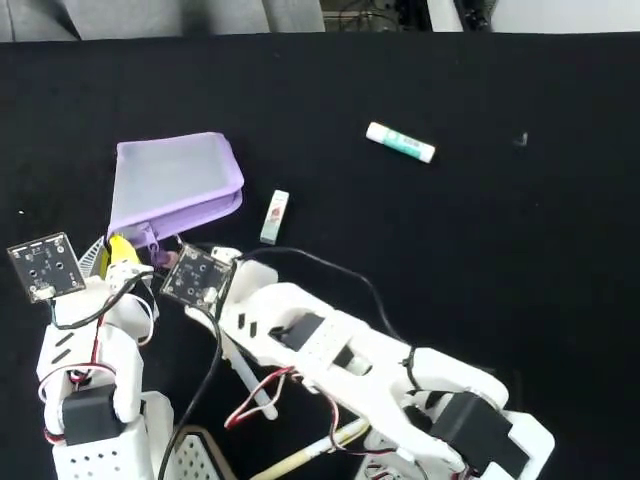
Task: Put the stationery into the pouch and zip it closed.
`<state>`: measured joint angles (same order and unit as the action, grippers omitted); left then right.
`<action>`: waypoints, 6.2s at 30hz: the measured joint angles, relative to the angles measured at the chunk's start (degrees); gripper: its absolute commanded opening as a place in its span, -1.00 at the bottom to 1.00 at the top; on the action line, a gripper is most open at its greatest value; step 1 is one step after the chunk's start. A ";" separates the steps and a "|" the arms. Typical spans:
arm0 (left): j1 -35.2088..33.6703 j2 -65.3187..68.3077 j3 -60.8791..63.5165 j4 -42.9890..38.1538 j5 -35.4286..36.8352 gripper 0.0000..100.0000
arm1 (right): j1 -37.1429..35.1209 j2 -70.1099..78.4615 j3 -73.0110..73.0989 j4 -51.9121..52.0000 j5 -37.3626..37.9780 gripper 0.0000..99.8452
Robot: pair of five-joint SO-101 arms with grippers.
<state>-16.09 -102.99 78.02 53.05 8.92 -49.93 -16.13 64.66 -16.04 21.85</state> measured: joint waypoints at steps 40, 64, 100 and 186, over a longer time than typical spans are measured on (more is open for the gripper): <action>0.18 0.00 -0.09 0.00 0.00 -0.94 | 16.18 -31.56 0.00 26.99 -3.87 -0.98; 0.18 0.00 -0.09 0.00 0.00 -0.94 | 25.14 -31.65 -1.32 27.08 -1.85 -0.98; -0.18 0.18 -5.27 -0.53 0.00 -0.94 | 21.54 -39.65 -7.47 40.18 -2.02 -0.41; -1.05 104.09 -111.12 47.65 -4.22 -0.94 | 5.71 -20.04 -21.63 59.34 -10.46 -0.41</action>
<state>-17.14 1.10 -33.10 100.70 4.70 -44.22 -36.18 43.03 43.30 11.38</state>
